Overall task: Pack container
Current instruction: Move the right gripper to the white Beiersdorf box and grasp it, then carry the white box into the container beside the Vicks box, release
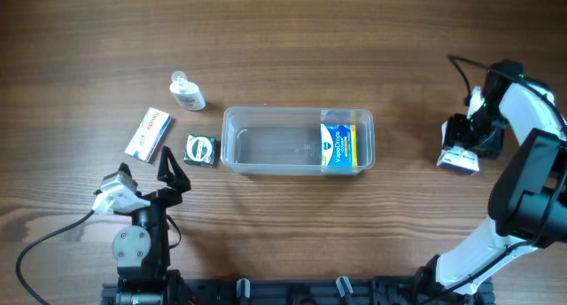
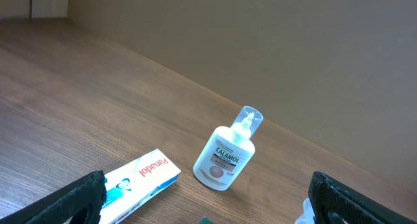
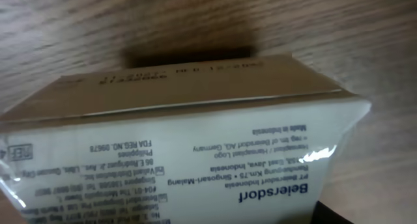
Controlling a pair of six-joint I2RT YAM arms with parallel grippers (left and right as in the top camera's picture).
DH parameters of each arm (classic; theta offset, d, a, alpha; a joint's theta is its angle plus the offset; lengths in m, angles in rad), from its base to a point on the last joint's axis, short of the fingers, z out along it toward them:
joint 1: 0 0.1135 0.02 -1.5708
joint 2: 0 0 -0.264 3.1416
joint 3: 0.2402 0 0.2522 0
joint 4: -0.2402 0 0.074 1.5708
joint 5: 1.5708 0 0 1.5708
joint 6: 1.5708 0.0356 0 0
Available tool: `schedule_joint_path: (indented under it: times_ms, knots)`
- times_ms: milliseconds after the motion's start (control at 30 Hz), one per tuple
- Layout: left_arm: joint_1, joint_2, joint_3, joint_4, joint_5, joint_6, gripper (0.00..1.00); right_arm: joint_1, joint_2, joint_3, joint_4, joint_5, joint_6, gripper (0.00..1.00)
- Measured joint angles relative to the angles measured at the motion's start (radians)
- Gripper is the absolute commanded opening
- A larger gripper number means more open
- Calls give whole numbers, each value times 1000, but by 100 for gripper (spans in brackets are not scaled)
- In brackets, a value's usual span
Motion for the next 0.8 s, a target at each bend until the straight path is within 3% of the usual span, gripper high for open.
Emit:
schedule_joint_path:
  times_ms: [200, 367, 567, 800]
  knots:
    - [0, 0, 0, 0, 0, 0, 100, 6, -43, 86, -138, -74, 40, 62]
    - [0, 0, 0, 0, 0, 0, 100, 106, -224, 146, -237, -120, 69, 61]
    - [0, 0, 0, 0, 0, 0, 100, 456, -493, 172, -252, -142, 200, 60]
    - [0, 0, 0, 0, 0, 0, 100, 859, -509, 170, -140, -57, 441, 60]
